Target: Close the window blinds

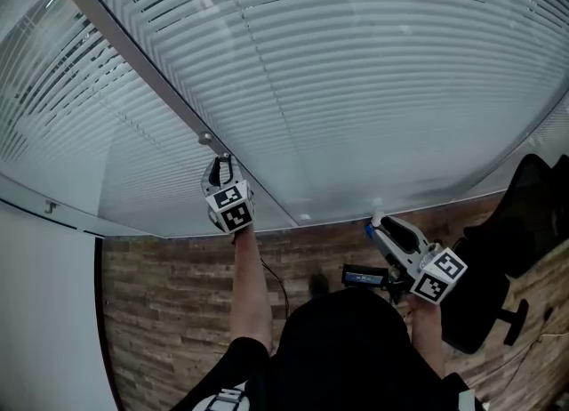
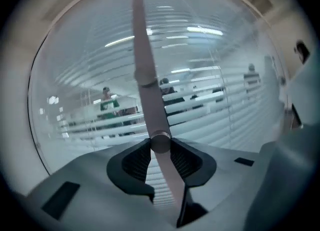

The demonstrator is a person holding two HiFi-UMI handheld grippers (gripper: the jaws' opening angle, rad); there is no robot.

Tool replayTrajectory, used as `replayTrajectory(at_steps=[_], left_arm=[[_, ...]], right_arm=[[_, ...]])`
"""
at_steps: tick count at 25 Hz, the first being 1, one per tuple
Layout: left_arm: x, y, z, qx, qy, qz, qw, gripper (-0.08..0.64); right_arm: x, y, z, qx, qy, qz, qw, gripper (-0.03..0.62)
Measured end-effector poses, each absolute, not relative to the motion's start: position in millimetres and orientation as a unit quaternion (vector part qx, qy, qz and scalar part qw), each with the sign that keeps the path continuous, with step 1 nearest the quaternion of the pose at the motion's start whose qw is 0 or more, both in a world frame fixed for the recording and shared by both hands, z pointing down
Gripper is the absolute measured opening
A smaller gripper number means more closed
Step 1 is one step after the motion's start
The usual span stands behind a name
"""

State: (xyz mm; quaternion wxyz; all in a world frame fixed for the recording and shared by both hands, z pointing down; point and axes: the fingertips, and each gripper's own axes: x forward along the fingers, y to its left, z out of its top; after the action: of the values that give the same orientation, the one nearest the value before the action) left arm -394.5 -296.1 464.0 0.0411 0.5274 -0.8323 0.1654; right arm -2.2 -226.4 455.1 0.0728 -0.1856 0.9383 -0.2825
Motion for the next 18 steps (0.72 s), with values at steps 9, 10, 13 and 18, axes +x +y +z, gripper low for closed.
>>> replayTrajectory(at_steps=[9, 10, 13, 18], left_arm=[[-388, -301, 468, 0.464, -0.794, 0.379, -0.099, 0.137], [-387, -301, 469, 0.486, -0.802, 0.339, -0.076, 0.137], [-383, -295, 468, 0.551, -0.820, 0.149, 0.043, 0.184], [-393, -291, 462, 0.576, -0.799, -0.075, 0.155, 0.184]], right_arm=[[-8, -226, 456, -0.174, 0.940, -0.284, 0.072, 0.150], [-8, -226, 456, -0.174, 0.940, -0.284, 0.072, 0.150], [-6, -226, 455, -0.175, 0.940, -0.283, 0.075, 0.150], [-3, -226, 459, -0.182, 0.938, -0.284, 0.075, 0.150]])
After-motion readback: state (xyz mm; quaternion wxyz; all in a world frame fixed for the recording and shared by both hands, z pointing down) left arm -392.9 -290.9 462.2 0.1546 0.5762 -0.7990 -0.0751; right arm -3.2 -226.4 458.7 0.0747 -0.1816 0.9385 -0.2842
